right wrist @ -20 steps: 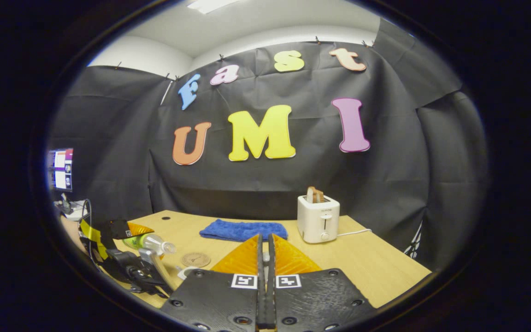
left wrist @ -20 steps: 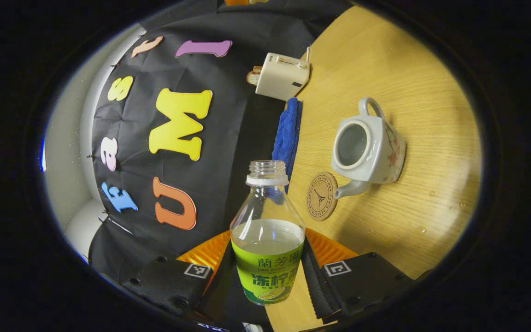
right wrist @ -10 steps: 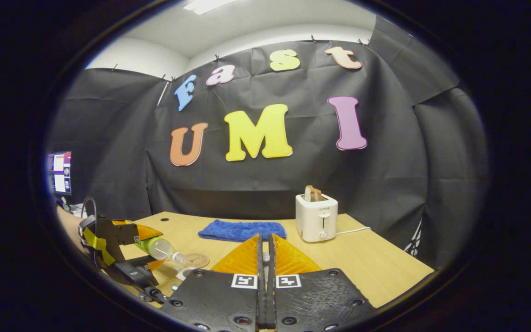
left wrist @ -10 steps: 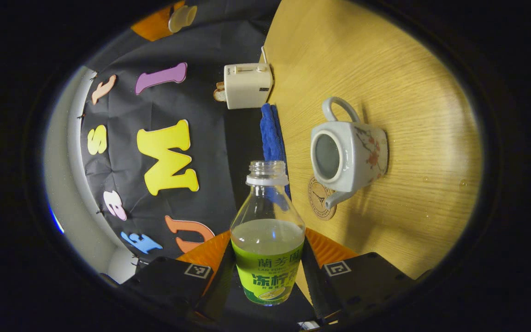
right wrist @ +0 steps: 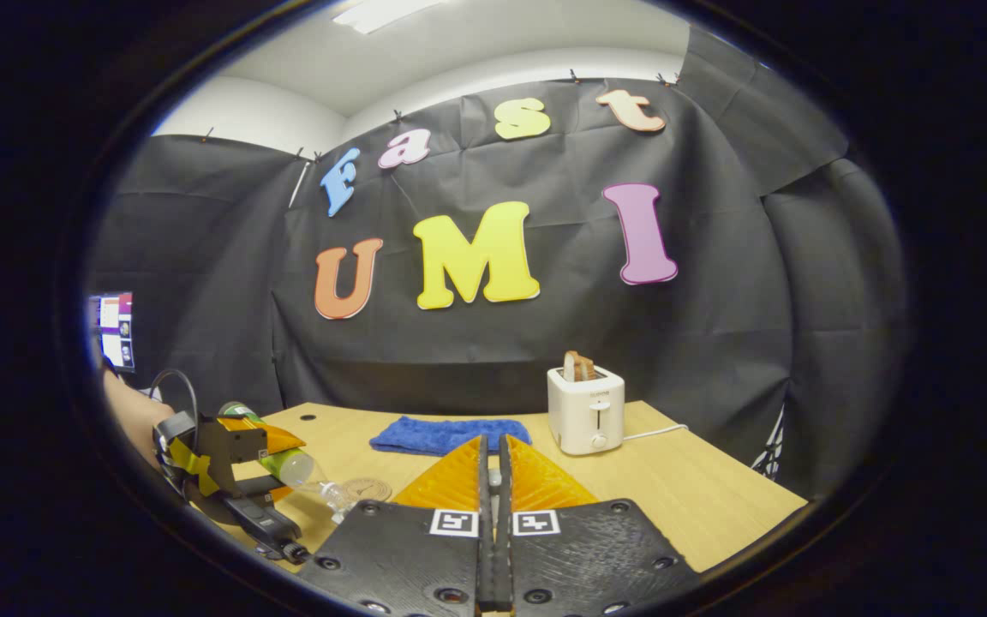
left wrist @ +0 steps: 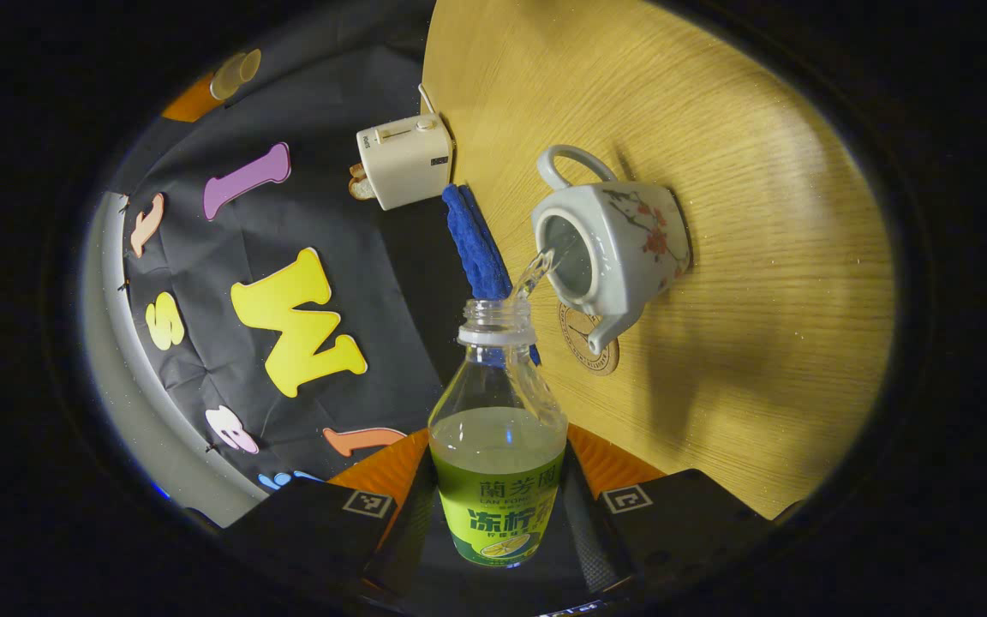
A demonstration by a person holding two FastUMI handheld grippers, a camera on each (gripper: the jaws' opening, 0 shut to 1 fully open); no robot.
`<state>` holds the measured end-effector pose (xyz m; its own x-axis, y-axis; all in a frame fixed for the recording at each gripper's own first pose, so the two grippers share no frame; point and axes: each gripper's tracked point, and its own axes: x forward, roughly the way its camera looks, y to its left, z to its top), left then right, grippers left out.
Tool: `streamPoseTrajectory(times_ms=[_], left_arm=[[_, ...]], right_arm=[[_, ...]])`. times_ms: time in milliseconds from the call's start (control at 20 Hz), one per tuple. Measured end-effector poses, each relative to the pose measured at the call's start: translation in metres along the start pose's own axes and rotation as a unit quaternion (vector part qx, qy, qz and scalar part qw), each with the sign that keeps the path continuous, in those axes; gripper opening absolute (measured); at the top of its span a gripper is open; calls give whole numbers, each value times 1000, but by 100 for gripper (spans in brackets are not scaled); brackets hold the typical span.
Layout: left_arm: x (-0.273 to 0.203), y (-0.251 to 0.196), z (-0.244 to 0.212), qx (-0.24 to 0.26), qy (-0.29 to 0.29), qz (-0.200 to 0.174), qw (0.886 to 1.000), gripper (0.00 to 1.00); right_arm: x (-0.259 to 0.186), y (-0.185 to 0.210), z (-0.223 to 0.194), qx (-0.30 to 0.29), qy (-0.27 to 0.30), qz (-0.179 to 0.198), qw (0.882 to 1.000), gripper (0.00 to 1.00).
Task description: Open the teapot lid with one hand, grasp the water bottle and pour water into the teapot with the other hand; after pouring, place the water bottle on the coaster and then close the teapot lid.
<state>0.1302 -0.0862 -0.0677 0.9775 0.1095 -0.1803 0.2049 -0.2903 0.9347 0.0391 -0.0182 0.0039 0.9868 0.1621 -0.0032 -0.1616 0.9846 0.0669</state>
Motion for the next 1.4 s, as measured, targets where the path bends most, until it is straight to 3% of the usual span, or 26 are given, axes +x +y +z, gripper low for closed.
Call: streamPoseTrajectory(times_ms=[1400], left_arm=[[-12,32,-3,134,30,14,990,74]], right_arm=[[-2,-16,2,2,0,-9,1000,0]])
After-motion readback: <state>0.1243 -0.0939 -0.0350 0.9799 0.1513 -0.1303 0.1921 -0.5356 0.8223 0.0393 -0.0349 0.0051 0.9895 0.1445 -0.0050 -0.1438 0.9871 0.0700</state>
